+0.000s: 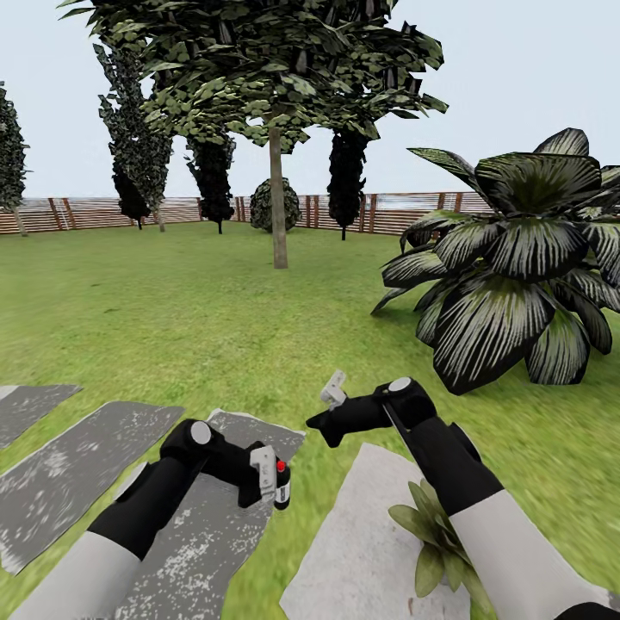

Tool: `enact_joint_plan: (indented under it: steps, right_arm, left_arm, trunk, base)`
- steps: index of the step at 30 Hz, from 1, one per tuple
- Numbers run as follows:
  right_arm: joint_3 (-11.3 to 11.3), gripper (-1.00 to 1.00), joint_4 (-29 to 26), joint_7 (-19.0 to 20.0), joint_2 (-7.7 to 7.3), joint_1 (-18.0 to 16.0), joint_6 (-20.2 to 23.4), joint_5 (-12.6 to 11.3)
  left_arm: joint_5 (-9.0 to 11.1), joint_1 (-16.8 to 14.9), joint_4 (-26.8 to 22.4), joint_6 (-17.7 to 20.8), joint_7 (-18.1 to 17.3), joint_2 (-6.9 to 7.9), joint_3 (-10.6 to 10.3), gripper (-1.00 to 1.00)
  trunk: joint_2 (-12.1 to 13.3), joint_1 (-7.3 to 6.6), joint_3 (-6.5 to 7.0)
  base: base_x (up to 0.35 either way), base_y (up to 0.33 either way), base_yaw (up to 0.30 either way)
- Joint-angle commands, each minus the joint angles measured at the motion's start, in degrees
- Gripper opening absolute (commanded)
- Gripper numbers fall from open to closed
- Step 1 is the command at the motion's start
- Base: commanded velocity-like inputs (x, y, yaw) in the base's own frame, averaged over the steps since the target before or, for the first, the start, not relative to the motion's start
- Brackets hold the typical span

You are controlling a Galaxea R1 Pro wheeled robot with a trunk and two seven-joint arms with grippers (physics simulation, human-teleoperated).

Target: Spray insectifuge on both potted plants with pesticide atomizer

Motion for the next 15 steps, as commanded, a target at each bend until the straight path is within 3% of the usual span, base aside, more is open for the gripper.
enact_joint_plan:
  steps: [1, 8, 12, 15]
  right_arm:
    - [0.11, -1.00, -0.07, 0.40, -0.01, -0.05, 0.16, 0.48]
    - [0.27, -1.00, -0.08, 0.38, -0.01, -0.05, 0.17, 0.48]
    - [0.28, -1.00, -0.09, 0.40, 0.26, -0.05, 0.15, 0.48]
    - [0.28, -1.00, -0.09, 0.40, 0.32, -0.05, 0.13, 0.48]
  left_arm:
    - [-0.14, -0.27, -0.10, 0.78, -0.22, 0.02, -0.09, -1.00]
    - [-0.14, -2.09, -0.11, 1.09, -0.22, -0.13, -0.09, -1.00]
    - [-0.14, -2.40, -0.08, 1.34, -0.22, -1.73, -0.09, -1.00]
    - [-0.14, -3.07, -0.07, 1.50, -0.22, -2.08, -0.09, -1.00]
  trunk:
    - [-0.03, 0.00, -0.06]
    - [-0.03, 0.00, -0.06]
    - [-0.03, 0.00, -0.06]
    - [-0.03, 0.00, -0.06]
  base:
    - [0.000, 0.000, 0.000]
    - [0.000, 0.000, 0.000]
    - [0.000, 0.000, 0.000]
    - [0.000, 0.000, 0.000]
